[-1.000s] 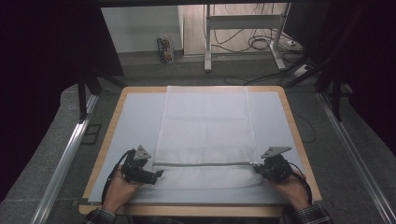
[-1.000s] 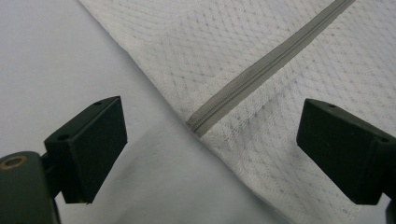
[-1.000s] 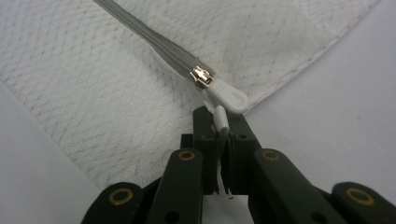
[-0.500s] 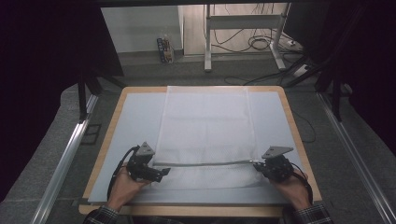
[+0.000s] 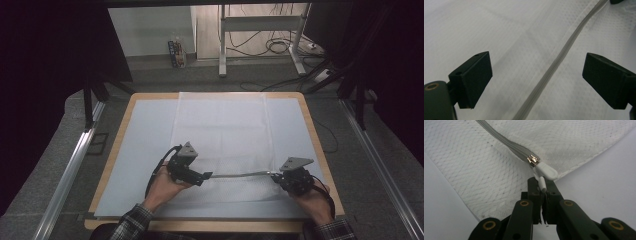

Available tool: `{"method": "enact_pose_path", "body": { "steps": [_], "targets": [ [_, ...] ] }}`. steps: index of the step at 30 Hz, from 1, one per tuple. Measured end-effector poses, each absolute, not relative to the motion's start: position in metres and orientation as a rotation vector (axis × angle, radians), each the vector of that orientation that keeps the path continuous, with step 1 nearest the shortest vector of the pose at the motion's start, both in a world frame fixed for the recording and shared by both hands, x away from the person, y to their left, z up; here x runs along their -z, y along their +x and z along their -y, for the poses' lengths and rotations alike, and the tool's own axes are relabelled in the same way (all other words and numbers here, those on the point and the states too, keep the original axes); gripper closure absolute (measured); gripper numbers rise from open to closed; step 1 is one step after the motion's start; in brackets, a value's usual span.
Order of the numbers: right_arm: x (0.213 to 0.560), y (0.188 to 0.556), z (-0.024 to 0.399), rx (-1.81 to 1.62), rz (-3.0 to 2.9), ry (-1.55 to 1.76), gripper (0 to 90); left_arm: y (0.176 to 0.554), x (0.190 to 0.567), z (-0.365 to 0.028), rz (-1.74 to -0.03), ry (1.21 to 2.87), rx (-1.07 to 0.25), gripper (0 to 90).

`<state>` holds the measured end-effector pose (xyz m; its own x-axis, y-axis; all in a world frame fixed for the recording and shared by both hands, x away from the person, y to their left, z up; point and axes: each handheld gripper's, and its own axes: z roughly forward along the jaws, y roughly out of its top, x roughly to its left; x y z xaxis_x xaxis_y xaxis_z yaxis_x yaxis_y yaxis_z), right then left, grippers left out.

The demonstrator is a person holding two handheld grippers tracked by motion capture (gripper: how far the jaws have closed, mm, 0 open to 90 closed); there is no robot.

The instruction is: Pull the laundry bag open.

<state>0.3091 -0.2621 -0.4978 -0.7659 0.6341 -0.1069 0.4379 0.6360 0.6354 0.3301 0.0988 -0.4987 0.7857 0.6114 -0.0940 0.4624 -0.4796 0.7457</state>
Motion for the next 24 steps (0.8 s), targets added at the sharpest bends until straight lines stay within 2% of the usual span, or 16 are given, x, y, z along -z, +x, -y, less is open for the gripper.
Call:
{"method": "enact_pose_path", "body": {
  "steps": [24],
  "targets": [
    [0.497,0.31,0.264,-0.876,-2.55,0.852,84.3,0.371,0.49,0.035,-0.552,2.239,-0.177,7.6]
  ]
}}
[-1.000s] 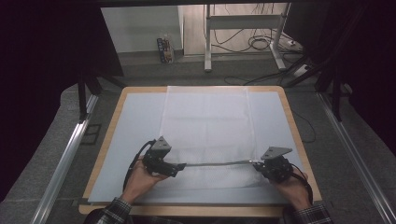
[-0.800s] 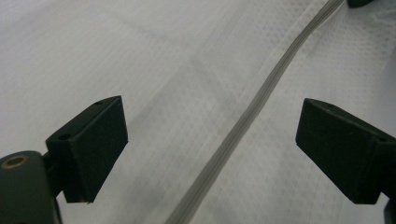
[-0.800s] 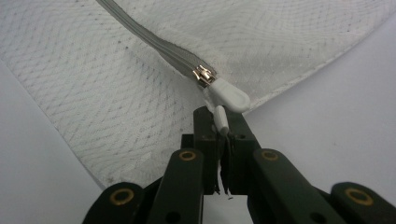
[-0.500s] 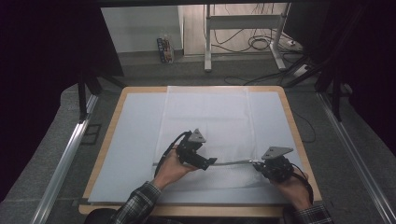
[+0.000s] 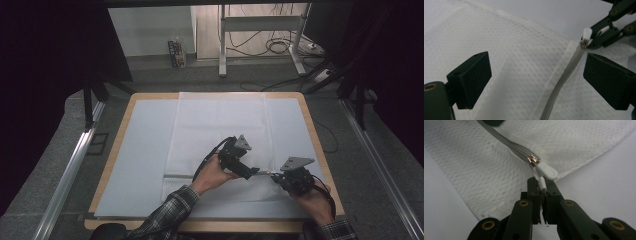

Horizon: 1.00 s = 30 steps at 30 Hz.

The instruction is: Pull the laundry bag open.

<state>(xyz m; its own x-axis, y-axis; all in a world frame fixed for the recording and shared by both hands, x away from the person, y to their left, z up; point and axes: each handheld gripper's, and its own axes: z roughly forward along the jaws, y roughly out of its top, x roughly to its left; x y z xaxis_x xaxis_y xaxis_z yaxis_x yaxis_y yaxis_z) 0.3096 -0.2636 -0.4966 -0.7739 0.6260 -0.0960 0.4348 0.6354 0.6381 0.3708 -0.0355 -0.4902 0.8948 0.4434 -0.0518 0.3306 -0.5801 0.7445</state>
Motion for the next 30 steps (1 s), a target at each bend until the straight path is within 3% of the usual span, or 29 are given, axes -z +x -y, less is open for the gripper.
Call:
{"method": "enact_pose_path", "body": {
  "steps": [13,18,25,30],
  "targets": [
    [0.497,0.31,0.264,-0.872,-2.555,0.842,84.0,0.376,0.494,0.078,-0.506,2.231,-0.134,7.8],
    [0.497,0.309,0.264,-0.875,-2.552,0.843,84.0,0.376,0.496,0.087,-0.501,2.264,-0.176,7.9],
    [0.497,0.31,0.265,-0.866,-2.554,0.846,84.1,0.378,0.492,0.081,-0.534,2.269,-0.263,8.7],
    [0.497,0.311,0.266,-0.86,-2.55,0.85,84.1,0.381,0.488,0.066,-0.547,2.267,-0.252,11.8]
  ]
}}
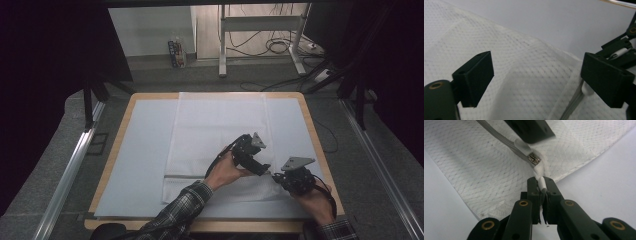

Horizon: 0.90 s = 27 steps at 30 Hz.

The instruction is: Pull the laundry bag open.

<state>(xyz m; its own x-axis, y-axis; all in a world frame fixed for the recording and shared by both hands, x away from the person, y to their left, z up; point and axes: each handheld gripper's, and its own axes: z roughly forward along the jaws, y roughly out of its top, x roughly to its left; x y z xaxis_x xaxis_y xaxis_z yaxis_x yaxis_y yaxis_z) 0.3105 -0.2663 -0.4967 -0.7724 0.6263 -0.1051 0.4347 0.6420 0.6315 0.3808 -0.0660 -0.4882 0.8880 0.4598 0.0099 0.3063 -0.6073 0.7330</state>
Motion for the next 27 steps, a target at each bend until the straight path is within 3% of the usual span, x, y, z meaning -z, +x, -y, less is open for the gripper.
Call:
{"method": "enact_pose_path", "body": {
  "steps": [7,19,27],
  "targets": [
    [0.496,0.31,0.266,-0.85,-2.544,0.843,84.0,0.377,0.484,0.046,-0.535,2.233,-0.178,24.8],
    [0.496,0.308,0.265,-0.817,-2.522,0.802,83.9,0.373,0.489,0.041,-0.494,2.195,0.066,64.9],
    [0.495,0.307,0.264,-0.802,-2.517,0.77,83.8,0.376,0.495,0.047,-0.492,2.191,0.19,72.3]
  ]
}}
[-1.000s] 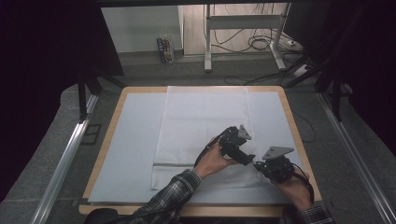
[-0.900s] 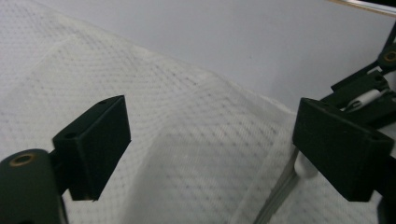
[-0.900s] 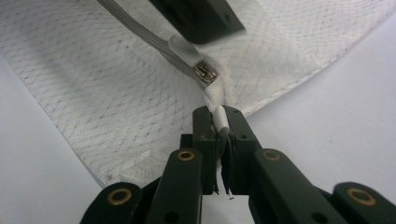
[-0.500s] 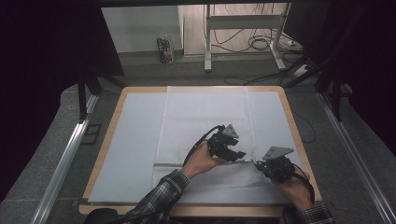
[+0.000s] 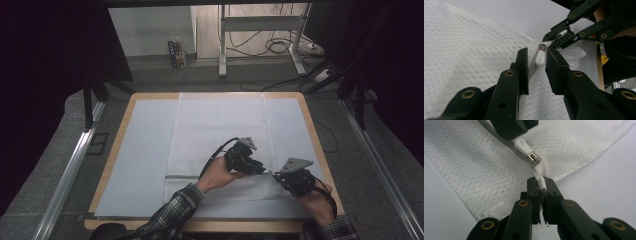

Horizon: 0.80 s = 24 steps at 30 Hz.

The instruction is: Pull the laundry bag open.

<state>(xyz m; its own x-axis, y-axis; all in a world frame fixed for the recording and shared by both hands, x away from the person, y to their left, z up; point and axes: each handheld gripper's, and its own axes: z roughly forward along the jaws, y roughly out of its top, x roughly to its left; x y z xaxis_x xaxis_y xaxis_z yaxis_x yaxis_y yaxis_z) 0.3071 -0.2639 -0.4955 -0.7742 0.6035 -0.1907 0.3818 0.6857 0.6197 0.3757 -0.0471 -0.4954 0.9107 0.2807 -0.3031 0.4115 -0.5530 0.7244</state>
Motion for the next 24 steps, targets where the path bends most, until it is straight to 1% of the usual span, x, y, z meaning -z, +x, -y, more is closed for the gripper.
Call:
{"method": "enact_pose_path", "body": {
  "steps": [6,15,24],
  "targets": [
    [0.4949,0.3065,0.2634,-0.798,-2.51,0.756,83.7,0.3754,0.4989,0.0516,-0.481,2.187,0.26,74.5],
    [0.4947,0.3064,0.2632,-0.795,-2.508,0.747,83.4,0.3735,0.4981,0.0537,-0.46,2.192,0.299,77.7],
    [0.494,0.3053,0.2622,-0.793,-2.5,0.743,83.2,0.3745,0.5,0.0564,-0.472,2.219,0.272,76.7]
  ]
}}
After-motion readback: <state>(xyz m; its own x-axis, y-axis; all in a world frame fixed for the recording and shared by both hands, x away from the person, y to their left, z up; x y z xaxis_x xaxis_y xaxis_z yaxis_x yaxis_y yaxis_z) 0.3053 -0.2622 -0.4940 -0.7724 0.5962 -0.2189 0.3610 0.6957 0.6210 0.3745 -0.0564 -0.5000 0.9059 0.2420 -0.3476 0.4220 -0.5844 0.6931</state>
